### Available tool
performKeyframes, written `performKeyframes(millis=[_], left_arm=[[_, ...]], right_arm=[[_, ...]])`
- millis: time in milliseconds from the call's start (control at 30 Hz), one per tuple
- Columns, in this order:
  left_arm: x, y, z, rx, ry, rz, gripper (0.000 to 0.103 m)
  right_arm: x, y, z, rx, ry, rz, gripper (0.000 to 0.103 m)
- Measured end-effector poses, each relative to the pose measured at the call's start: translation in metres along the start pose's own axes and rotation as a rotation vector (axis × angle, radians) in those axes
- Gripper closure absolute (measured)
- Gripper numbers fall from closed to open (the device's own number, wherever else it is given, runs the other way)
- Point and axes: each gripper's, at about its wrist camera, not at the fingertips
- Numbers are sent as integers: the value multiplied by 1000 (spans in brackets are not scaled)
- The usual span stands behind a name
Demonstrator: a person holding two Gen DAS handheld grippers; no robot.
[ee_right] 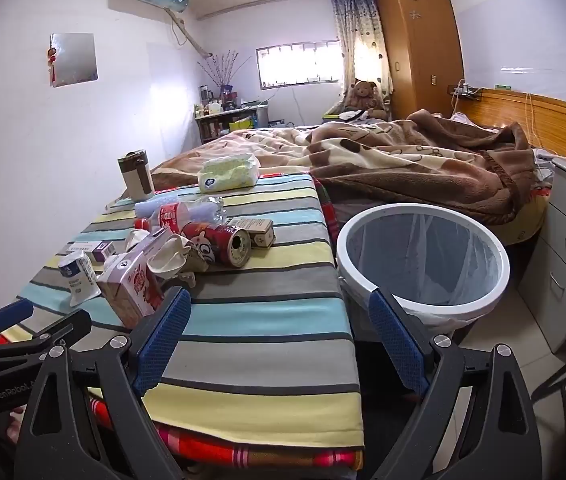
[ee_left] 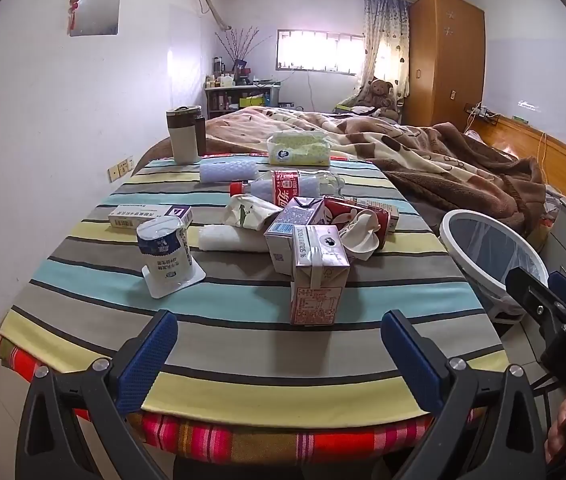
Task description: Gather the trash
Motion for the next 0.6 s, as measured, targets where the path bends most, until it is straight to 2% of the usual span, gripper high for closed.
performKeyframes(millis=[600], left_arm=[[2, 7, -11, -4, 7, 19, 0]], right_arm=[[5, -1, -8, -26, 7, -21, 11]])
Point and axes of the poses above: each gripper's, at about its wrist camera, not at the fingertips, and z roughly the way its jaws point, y to its right, x to its top, and after that the axes turned 15 degrees about -z, right-handed
